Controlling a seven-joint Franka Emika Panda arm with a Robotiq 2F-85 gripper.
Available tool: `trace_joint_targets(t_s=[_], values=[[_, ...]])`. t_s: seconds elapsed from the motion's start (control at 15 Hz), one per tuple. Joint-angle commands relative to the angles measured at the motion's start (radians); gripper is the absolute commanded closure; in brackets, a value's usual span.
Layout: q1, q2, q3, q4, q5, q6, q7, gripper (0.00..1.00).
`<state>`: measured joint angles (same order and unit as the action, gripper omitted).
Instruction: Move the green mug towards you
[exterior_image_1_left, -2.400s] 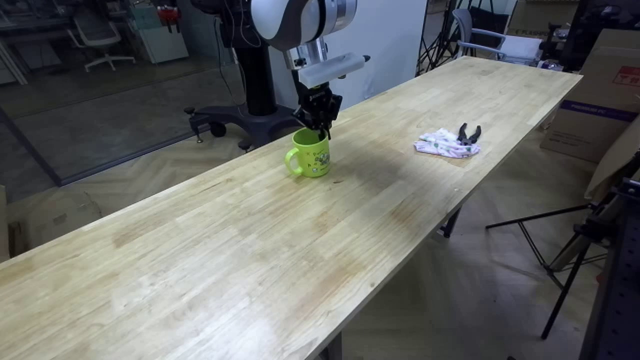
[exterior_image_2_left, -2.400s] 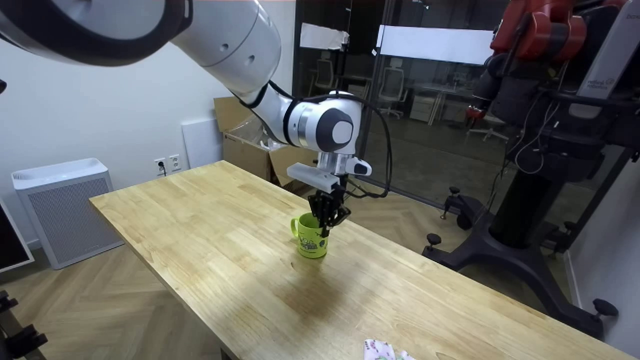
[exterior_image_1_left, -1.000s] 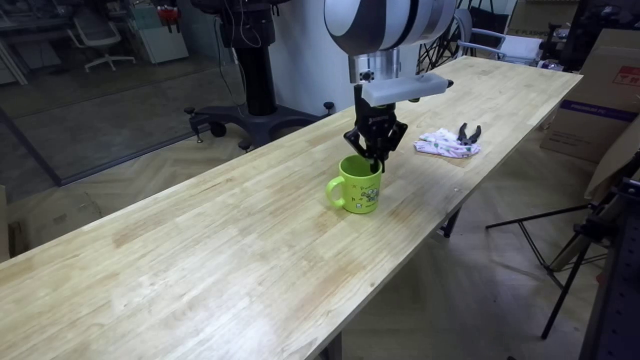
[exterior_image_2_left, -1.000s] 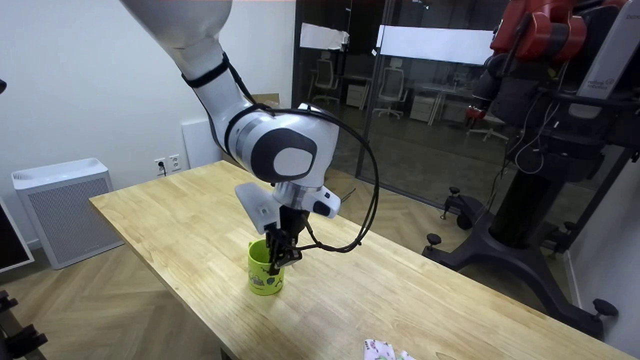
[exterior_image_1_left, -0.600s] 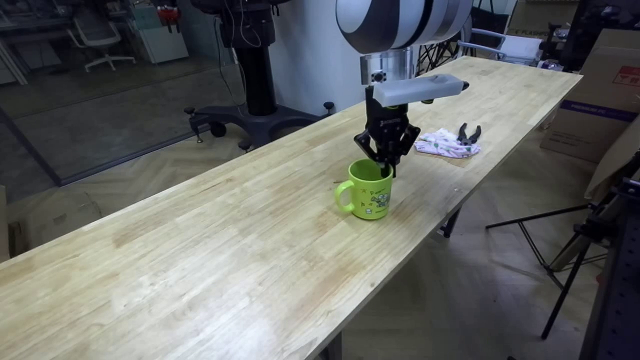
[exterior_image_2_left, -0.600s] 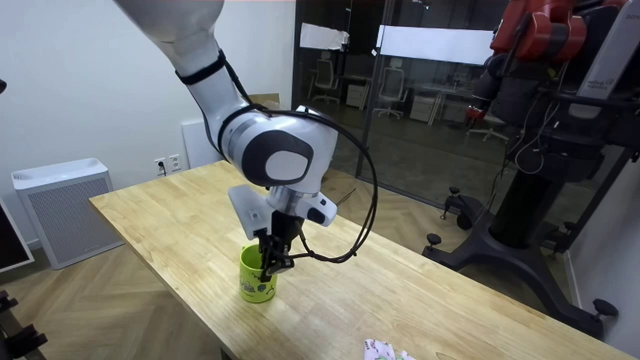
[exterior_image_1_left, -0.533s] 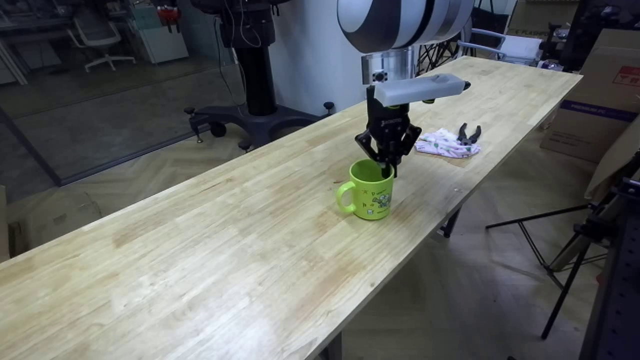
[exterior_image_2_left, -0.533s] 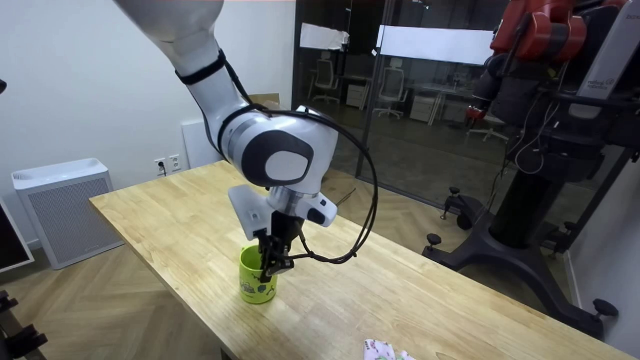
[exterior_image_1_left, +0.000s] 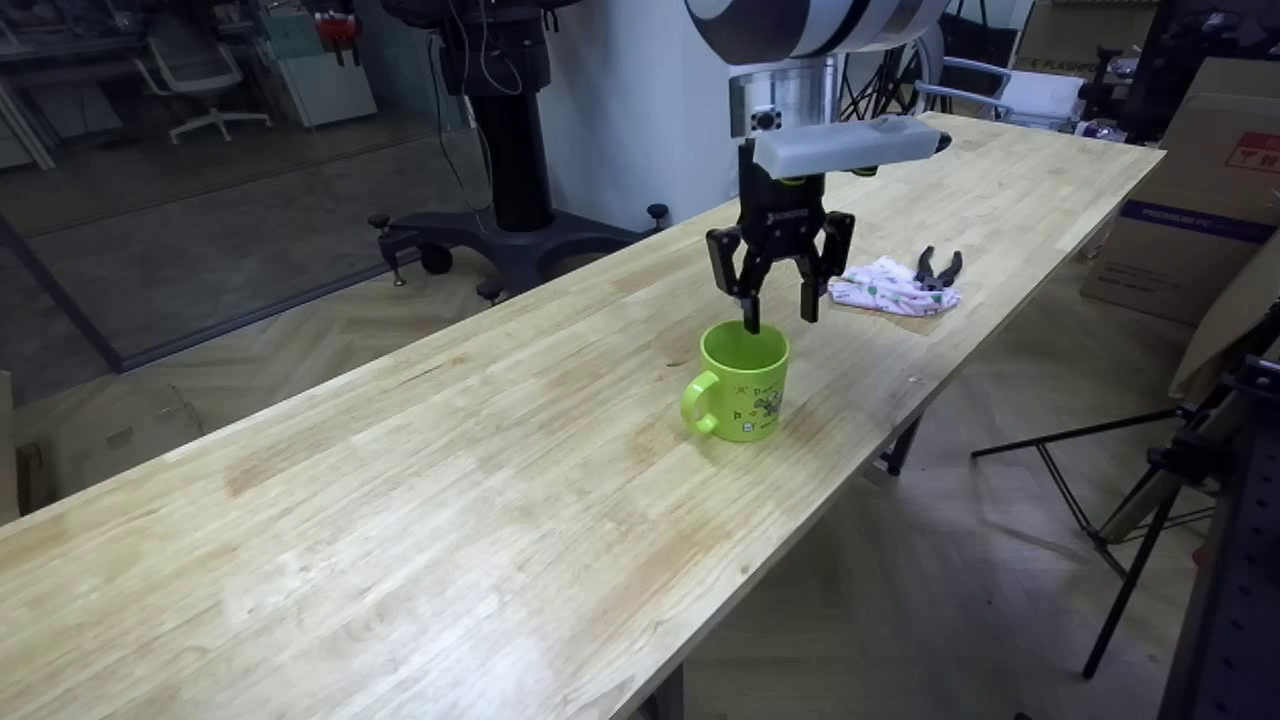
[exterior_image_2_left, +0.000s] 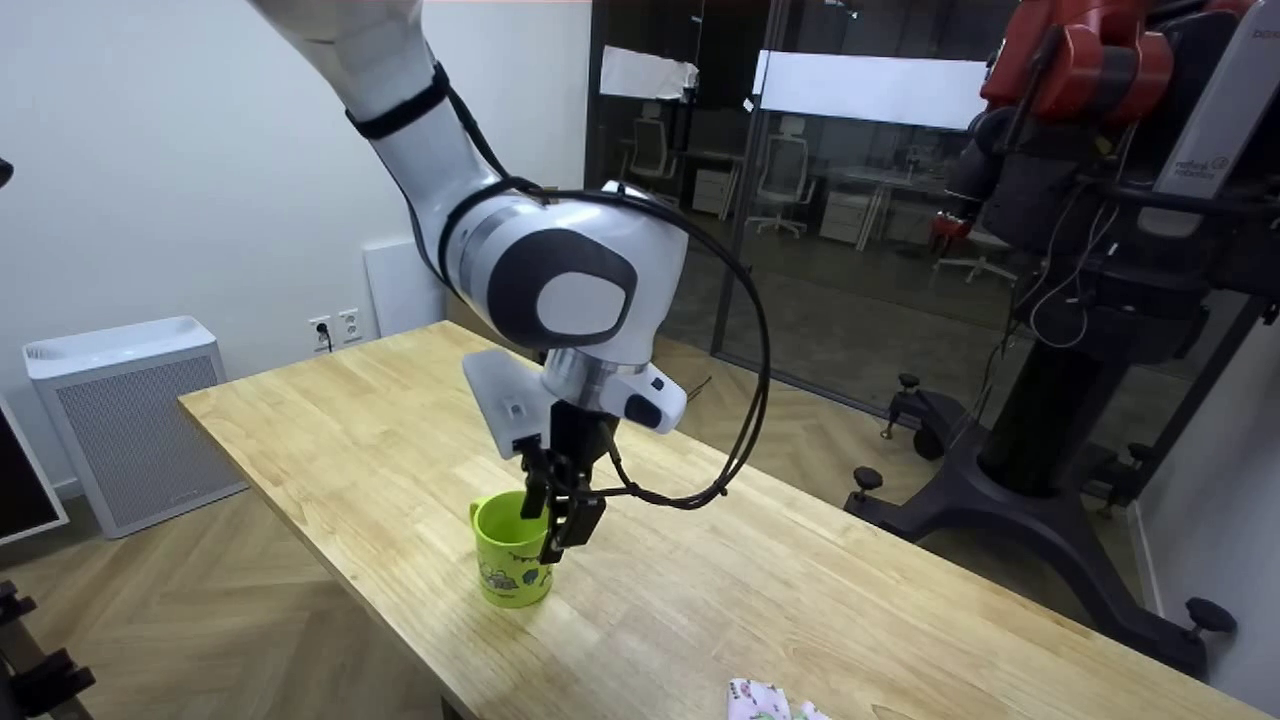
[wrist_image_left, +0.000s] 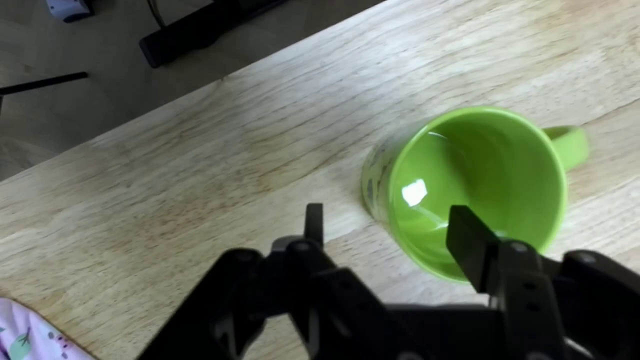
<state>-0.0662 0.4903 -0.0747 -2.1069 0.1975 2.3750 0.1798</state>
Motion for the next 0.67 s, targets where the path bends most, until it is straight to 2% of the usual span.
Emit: trace_joint_targets(t_s=[0.0,0.07,0.33,0.4,0.6], values=[[0.022,-0.082,-0.023,-0.049,-0.026,-0.006,0.067,0.04],[0.027,-0.096,-0.027,-0.055,-0.033,-0.004,0.079,0.00],[0.063,-0.161,-0.056,-0.097,-0.098,0.047,0.167,0.00],[0.026,-0.100,-0.028,-0.043,-0.060,0.014,0.093,0.00],[0.028,-0.106,-0.028,-0.048,-0.064,0.017,0.094,0.00]])
